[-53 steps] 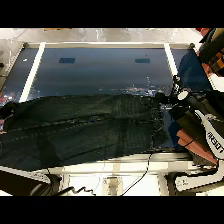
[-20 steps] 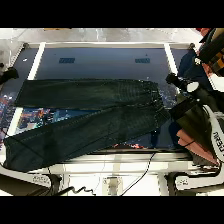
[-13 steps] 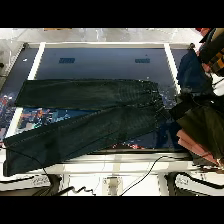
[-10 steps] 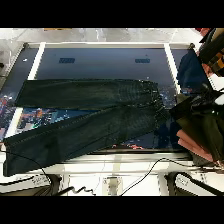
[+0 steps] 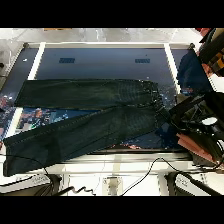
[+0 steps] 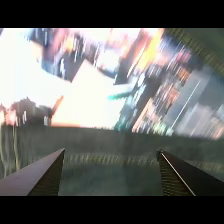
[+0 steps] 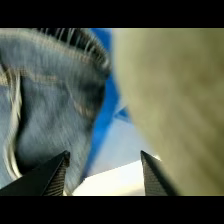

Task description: Fold the clothes and pants, and hang the long-sleeved shirts on hangers.

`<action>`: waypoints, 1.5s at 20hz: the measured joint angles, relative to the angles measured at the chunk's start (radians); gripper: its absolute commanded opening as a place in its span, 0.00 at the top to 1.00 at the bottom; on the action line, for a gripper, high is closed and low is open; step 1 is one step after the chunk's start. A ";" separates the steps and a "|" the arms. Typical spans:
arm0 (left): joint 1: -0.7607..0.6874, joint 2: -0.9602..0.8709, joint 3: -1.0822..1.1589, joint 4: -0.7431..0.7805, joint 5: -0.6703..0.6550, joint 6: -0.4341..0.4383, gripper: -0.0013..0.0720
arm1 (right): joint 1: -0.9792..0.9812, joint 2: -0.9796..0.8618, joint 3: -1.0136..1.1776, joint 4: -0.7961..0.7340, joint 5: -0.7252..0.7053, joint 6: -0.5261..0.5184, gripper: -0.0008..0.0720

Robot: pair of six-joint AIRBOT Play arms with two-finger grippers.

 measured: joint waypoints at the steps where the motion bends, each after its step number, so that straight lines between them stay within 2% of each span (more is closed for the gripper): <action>1: 0.017 0.000 -0.037 0.020 0.000 -0.008 0.10 | 0.014 -0.013 -0.010 0.046 -0.038 -0.006 0.26; 4: 0.068 0.000 -0.126 0.076 0.019 -0.013 0.10 | 0.080 -0.041 -0.021 0.150 -0.172 -0.039 0.40; 7: 0.121 -0.001 -0.194 0.115 0.049 0.017 0.11 | 0.134 -0.052 -0.026 0.192 -0.311 -0.057 0.61; 8: 0.137 -0.006 -0.216 0.123 0.056 0.039 0.11 | 0.145 -0.054 -0.026 0.200 -0.352 -0.061 0.74; 9: 0.151 -0.012 -0.234 0.130 0.060 0.060 0.11 | 0.152 -0.055 -0.027 0.207 -0.383 -0.064 0.83; 10: 0.163 -0.021 -0.249 0.134 0.069 0.074 0.11 | 0.158 -0.056 -0.027 0.211 -0.405 -0.066 0.86; 15: 0.199 -0.109 -0.291 0.142 0.106 0.117 0.11 | 0.169 -0.058 -0.027 0.220 -0.452 -0.089 0.86; 16: 0.201 -0.132 -0.294 0.137 0.111 0.121 0.19 | 0.170 -0.058 -0.027 0.220 -0.455 -0.095 0.86; 17: 0.203 -0.152 -0.296 0.128 0.126 0.126 0.41 | 0.171 -0.058 -0.027 0.221 -0.457 -0.100 0.89; 18: 0.204 -0.169 -0.298 0.116 0.137 0.130 0.74 | 0.171 -0.058 -0.027 0.221 -0.460 -0.103 0.89; 19: 0.206 -0.180 -0.298 0.095 0.149 0.137 0.93 | 0.171 -0.058 -0.027 0.221 -0.460 -0.106 0.90; 20: 0.207 -0.188 -0.297 0.058 0.161 0.151 0.94 | 0.171 -0.058 -0.027 0.221 -0.460 -0.108 0.94; 26: 0.199 -0.196 -0.206 -0.272 0.263 0.264 0.94 | 0.172 -0.029 -0.027 0.164 -0.439 -0.115 0.94; 30: 0.124 -0.198 -0.146 -0.432 0.415 0.291 0.94 | 0.177 -0.003 -0.033 0.132 -0.410 -0.116 0.95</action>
